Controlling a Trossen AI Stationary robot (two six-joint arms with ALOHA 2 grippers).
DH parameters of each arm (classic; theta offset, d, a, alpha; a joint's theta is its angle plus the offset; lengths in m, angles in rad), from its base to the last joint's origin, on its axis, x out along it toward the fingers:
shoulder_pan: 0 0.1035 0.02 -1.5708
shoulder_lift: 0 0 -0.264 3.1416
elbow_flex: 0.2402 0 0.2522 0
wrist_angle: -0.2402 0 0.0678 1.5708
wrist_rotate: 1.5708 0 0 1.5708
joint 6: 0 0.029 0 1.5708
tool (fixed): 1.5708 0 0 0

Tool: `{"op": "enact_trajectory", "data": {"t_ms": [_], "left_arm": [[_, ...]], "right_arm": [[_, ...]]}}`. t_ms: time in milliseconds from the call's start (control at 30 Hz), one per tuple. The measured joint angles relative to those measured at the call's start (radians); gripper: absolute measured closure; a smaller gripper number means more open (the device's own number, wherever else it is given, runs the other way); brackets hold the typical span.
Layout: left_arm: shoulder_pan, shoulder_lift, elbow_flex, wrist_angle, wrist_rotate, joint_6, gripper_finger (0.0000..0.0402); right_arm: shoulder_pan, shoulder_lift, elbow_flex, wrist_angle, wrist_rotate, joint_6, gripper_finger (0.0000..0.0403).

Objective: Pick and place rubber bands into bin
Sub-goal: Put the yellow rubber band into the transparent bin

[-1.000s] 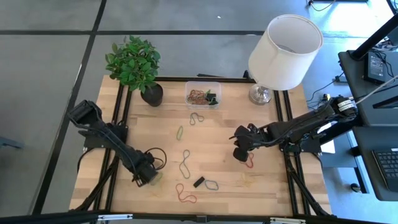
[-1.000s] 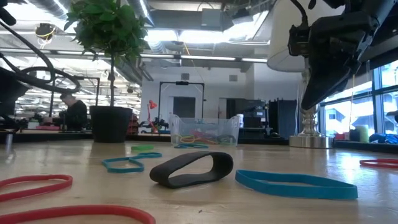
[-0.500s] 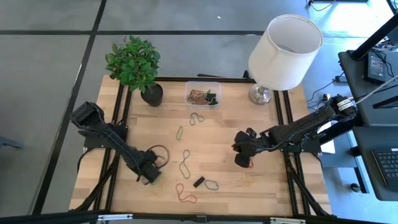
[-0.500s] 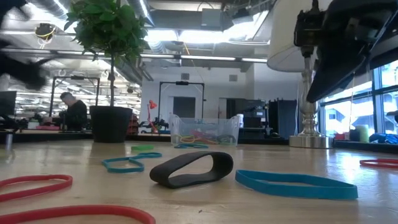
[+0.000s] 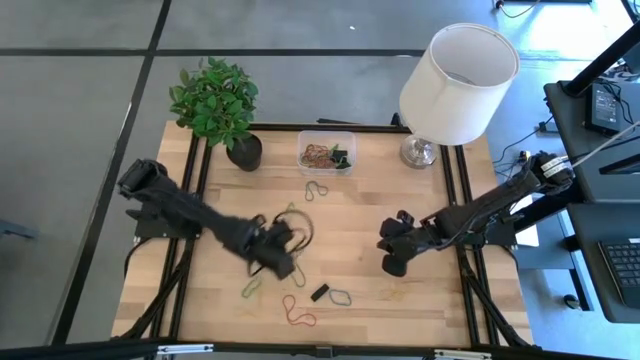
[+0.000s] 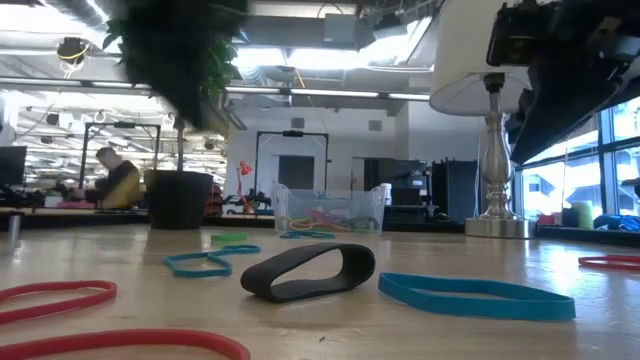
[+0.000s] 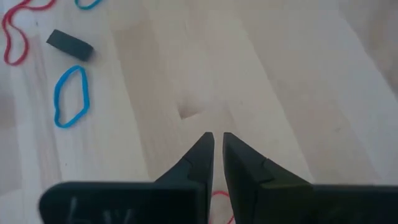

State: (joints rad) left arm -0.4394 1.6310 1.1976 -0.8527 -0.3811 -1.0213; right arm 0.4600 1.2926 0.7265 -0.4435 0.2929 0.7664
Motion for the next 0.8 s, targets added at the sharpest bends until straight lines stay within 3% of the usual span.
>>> {"op": "enact_trajectory", "data": {"t_ms": [200, 400, 633, 800], "left_arm": [[0.167, 0.024, 0.004, 0.296, -0.021, 0.282, 0.0399], [0.303, 0.138, 0.004, 0.631, -0.139, 0.564, 0.0399], [0.481, 0.285, 0.008, 1.085, -0.191, 0.712, 0.0399], [0.584, 0.305, 0.019, 1.212, -0.202, 0.786, 0.0399]], "right_arm": [[0.058, 0.000, -0.006, 0.000, 0.135, 0.021, 0.0364], [0.096, 0.000, -0.061, -0.009, 0.146, 0.150, 0.0364], [0.114, -0.015, -0.104, -0.014, 0.143, 0.280, 0.0364], [0.069, -0.101, -0.135, -0.034, 0.150, 0.316, 0.0364]]}}
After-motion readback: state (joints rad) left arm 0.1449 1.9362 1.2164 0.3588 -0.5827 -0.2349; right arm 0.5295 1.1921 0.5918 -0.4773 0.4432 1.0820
